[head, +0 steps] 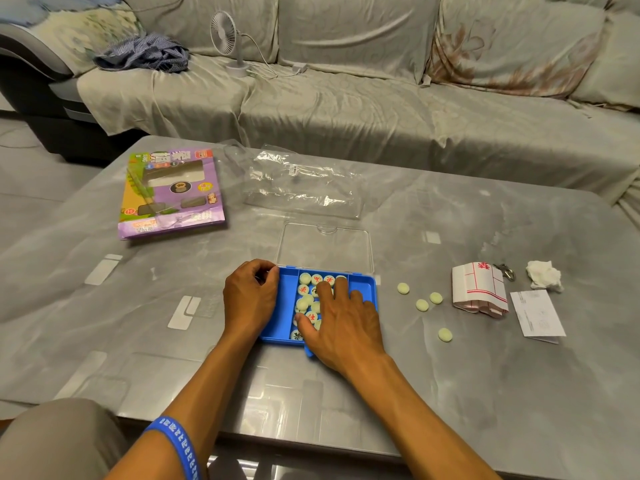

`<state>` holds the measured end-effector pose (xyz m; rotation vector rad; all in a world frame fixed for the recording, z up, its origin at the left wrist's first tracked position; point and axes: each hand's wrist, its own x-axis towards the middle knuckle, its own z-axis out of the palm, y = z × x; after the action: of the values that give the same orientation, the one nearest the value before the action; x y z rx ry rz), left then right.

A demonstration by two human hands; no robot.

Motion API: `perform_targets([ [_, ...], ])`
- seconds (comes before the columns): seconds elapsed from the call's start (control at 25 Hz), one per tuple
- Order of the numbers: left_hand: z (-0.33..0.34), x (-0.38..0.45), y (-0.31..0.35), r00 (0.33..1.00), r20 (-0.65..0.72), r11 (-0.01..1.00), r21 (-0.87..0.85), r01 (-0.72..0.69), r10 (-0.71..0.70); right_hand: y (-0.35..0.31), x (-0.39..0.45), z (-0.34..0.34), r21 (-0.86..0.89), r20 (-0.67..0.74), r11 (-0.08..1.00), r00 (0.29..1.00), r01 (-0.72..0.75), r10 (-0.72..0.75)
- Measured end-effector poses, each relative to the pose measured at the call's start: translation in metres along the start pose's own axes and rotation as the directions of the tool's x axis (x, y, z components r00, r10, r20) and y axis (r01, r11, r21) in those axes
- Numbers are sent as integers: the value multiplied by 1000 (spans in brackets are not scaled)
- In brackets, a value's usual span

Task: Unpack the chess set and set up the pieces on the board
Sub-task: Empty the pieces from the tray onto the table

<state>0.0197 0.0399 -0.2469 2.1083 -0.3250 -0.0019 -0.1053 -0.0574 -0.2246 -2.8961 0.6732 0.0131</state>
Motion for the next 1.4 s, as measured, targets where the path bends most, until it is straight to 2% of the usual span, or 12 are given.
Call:
perform_targets([
  [0.28, -1, 0, 0, 1000, 10, 1000, -8, 0, 0, 6, 17, -4, 22, -31, 999, 999, 36, -36],
  [0.6, -1, 1, -3, 1000, 14, 1000, -12, -8, 8, 6, 20, -1, -131, -169, 990, 982, 59, -81],
  [0.76, -1, 1, -1, 1000, 18, 1000, -15, -5, 5, 7, 20, -4, -116, -182, 992, 980, 56, -77],
  [0.92, -1, 1, 0, 1000, 13, 1000, -11, -9, 9, 8, 21, -4, -96, -460, 993, 882, 63, -101],
  [1.0, -2, 2, -1, 1000, 12, 1000, -10, -16, 16, 27, 21, -15, -17, -546, 999, 837, 45, -47],
  [1.08, -3, 4, -1, 1000, 11, 1000, -8, -17, 17, 64, 18, -28, 67, -593, 997, 802, -40, 72],
  [1.16, -4, 3, -2, 1000, 14, 1000, -5, -15, 15, 103, 10, -34, 114, -501, 976, 837, -187, 219],
  [1.28, -3, 0, 0, 1000, 21, 1000, -2, -12, 12, 131, -2, -28, 34, -281, 936, 895, -350, 345],
  [1.36, -1, -1, 4, 1000, 24, 1000, -7, -11, 11, 126, -6, -30, 56, -299, 938, 891, -341, 342],
  [1.4, 0, -1, 5, 1000, 23, 1000, -8, -10, 10, 117, -8, -33, 107, -336, 955, 894, -278, 297],
])
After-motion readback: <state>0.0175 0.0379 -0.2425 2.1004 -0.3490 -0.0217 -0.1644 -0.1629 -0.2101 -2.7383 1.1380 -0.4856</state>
